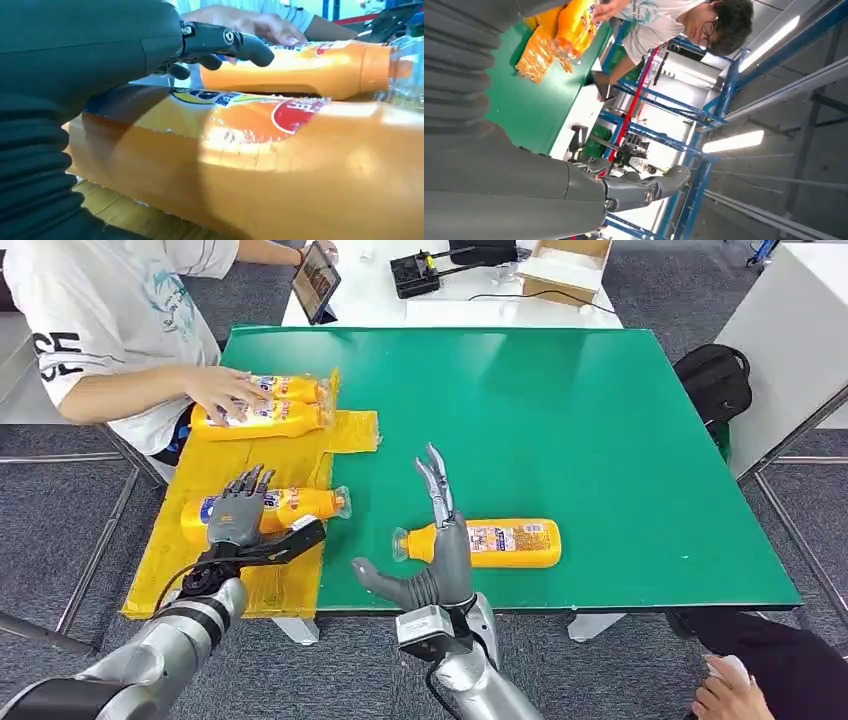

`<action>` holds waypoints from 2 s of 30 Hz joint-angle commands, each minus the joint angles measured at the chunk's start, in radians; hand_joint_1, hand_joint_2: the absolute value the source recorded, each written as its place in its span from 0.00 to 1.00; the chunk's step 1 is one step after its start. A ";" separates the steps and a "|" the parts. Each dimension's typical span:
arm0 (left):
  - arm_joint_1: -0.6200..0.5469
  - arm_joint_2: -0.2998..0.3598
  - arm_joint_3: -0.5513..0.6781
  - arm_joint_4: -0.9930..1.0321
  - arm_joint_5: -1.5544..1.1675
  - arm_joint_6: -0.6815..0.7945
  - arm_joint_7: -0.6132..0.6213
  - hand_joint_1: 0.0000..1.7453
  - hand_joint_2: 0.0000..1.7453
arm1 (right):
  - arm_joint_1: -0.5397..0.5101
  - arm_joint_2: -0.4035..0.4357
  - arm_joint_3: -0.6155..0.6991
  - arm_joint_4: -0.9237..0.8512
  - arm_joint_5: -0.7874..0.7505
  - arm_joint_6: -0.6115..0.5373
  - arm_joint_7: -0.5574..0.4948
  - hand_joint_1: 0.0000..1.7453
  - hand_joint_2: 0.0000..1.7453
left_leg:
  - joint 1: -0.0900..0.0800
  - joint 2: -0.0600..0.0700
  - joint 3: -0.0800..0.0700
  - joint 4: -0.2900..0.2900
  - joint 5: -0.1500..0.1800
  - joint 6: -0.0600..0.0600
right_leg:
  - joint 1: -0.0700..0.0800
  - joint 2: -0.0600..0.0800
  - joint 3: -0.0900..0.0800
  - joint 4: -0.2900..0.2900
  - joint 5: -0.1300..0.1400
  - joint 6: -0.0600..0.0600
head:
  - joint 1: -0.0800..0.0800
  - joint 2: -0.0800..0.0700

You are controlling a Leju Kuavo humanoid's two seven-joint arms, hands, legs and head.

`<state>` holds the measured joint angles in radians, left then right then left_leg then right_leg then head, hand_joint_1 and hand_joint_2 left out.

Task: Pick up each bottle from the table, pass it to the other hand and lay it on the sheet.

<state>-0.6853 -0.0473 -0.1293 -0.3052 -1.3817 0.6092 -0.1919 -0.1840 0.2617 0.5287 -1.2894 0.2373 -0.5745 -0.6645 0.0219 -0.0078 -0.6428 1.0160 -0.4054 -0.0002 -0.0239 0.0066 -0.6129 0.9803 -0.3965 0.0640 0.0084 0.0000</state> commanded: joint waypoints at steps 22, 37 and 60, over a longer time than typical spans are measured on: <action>-0.018 -0.120 0.373 -0.027 0.464 -0.341 -0.485 0.00 0.00 | -0.016 0.008 -0.114 0.084 -0.003 0.051 -0.034 0.00 0.00 | 0.000 0.000 0.003 -0.001 -0.001 0.001 | 0.001 -0.001 0.004 -0.001 -0.001 -0.002 | 0.000 0.000; 0.197 -0.187 0.315 -0.653 1.236 -0.234 -0.506 0.00 1.00 | -0.049 -0.028 -0.258 0.190 0.222 0.141 0.077 0.00 1.00 | 0.000 0.001 0.006 -0.001 -0.002 0.002 | 0.001 0.000 0.006 -0.002 -0.001 -0.003 | 0.000 0.000; 0.395 -0.132 0.224 -0.843 1.221 -0.093 -0.506 0.00 1.00 | -0.190 -0.243 -0.363 0.471 0.524 0.360 0.406 0.00 1.00 | -0.001 0.000 0.003 0.000 -0.002 0.002 | 0.000 -0.001 0.003 -0.001 -0.001 -0.001 | 0.000 0.000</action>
<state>-0.2790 -0.1991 0.1404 -1.1806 -0.1552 0.5058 -0.7023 -0.3010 0.0488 0.1877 -0.9689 0.7580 -0.2506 -0.2746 0.0215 -0.0089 -0.6446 1.0162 -0.4056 0.0000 -0.0241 0.0062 -0.6135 0.9797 -0.3965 0.0647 0.0080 0.0000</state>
